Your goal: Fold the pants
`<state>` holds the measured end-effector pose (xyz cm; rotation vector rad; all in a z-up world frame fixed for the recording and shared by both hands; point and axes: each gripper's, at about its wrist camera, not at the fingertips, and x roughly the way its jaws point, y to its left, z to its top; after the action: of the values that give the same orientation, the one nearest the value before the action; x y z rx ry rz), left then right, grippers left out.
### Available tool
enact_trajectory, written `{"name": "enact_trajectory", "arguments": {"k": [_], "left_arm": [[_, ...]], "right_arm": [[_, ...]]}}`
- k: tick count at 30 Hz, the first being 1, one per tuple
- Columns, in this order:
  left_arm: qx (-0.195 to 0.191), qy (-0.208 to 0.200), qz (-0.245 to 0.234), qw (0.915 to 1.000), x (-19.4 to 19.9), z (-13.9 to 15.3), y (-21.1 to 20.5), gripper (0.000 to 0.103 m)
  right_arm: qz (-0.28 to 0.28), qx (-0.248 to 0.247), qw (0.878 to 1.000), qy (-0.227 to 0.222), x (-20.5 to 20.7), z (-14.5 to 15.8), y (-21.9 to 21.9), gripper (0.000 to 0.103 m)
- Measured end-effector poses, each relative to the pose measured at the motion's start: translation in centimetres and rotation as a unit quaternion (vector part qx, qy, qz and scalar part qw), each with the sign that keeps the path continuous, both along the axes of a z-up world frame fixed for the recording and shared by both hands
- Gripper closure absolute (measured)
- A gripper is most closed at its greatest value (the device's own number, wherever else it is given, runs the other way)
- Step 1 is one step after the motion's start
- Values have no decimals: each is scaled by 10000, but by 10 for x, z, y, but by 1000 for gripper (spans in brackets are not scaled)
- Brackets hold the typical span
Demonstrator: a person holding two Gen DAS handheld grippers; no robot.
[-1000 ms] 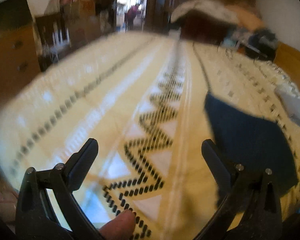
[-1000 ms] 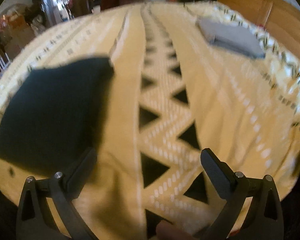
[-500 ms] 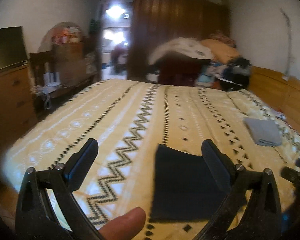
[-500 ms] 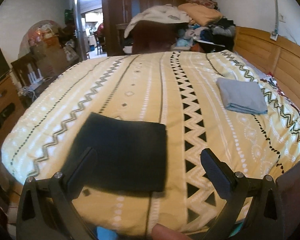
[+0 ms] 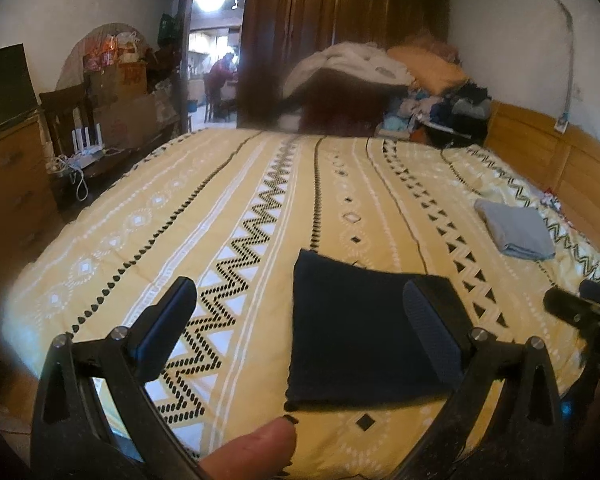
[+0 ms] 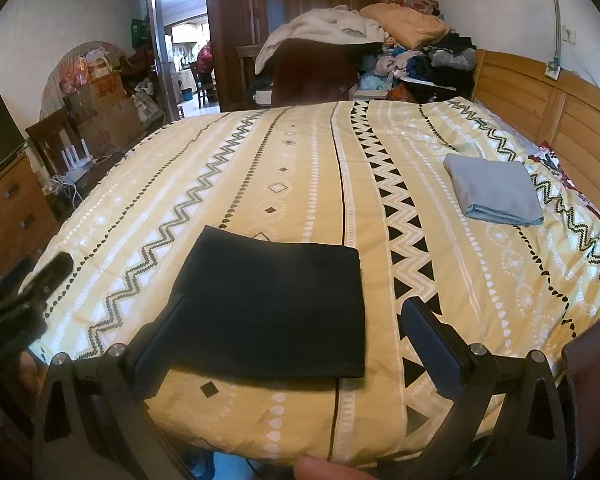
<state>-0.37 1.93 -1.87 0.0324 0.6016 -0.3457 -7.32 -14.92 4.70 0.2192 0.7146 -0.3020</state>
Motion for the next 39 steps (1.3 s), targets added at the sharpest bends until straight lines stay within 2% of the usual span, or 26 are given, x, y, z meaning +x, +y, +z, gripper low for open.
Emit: {"name": "enact_trajectory", "arguments": {"k": [11, 22, 29, 39], "left_arm": [[497, 230, -56, 9985, -5, -5, -29, 0], [973, 302, -289, 9944, -13, -11, -60, 0], [897, 559, -376, 9937, -11, -15, -63, 0], [896, 674, -350, 9931, -9, -20, -64, 0]], "right_arm": [[-150, -22, 9999, -60, 5, -1, -1, 0], [-376, -25, 9992, 150, -1, -17, -18, 0], [-381, 50, 9989, 263, -4, -26, -22, 0], [-263, 88, 9990, 362, -2, -33, -18, 0]]}}
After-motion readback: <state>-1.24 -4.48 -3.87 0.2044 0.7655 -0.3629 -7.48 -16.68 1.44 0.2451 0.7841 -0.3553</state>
